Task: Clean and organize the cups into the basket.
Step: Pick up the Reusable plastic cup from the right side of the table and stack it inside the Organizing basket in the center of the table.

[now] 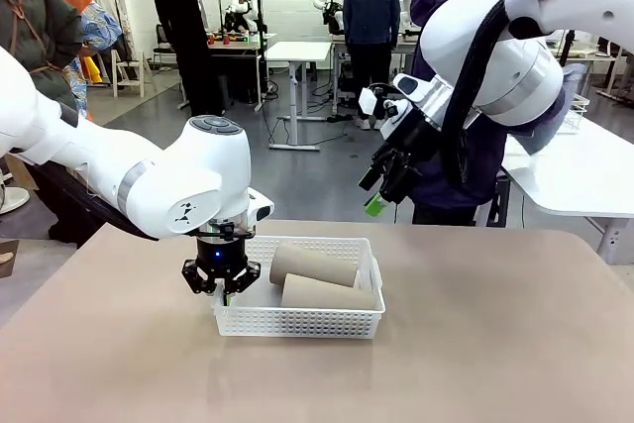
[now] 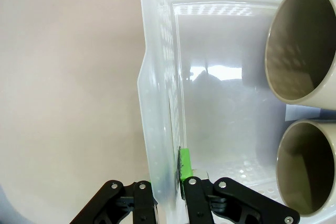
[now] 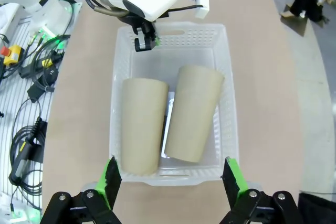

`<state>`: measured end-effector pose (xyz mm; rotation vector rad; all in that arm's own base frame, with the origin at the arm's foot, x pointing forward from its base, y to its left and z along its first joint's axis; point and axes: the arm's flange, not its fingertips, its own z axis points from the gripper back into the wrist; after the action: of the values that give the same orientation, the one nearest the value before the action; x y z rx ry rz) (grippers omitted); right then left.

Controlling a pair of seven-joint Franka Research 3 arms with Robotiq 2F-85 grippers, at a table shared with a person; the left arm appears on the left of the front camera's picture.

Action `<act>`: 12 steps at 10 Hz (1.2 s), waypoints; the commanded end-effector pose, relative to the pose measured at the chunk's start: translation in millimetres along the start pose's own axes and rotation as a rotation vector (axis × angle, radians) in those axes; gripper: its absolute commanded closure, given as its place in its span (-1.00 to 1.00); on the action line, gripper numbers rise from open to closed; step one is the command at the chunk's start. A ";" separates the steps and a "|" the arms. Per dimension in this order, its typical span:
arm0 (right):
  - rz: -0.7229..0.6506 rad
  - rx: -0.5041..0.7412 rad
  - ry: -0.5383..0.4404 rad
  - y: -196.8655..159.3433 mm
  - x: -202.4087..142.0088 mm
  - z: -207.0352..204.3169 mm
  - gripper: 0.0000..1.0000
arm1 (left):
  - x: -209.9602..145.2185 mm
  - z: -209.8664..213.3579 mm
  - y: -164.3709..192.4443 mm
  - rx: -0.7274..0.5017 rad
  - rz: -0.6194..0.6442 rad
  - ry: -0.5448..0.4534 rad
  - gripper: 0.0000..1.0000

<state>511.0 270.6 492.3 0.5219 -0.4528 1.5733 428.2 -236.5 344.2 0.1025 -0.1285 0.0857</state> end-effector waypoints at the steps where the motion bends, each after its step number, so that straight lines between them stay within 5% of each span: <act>1: -0.013 -0.006 0.019 -1.7 2.0 1.7 -1.00 | -2.0 -0.5 0.0 0.016 0.004 -0.009 1.00; 2: 0.000 0.000 0.000 0.0 0.0 0.0 -1.00 | -2.0 -0.5 0.0 0.016 0.004 -0.009 1.00; 4: -0.055 -0.151 -0.292 25.2 -89.6 63.8 -1.00 | -2.0 -0.5 0.0 0.016 0.004 -0.009 1.00; 7: -0.127 -0.251 -0.558 49.4 -189.8 94.0 -1.00 | -2.0 -0.5 0.0 0.016 0.004 -0.009 1.00; 10: -0.144 -0.369 -0.688 94.5 -280.3 111.0 -1.00 | -2.0 -0.5 0.0 0.016 0.004 -0.009 1.00; 12: -0.101 -0.385 -0.691 144.4 -321.7 131.7 -1.00 | -2.0 -0.5 0.0 0.016 0.004 -0.009 1.00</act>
<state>413.5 -62.8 411.9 0.7703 -1.1758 1.0977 428.4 -236.0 344.1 0.1027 -0.1281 0.0867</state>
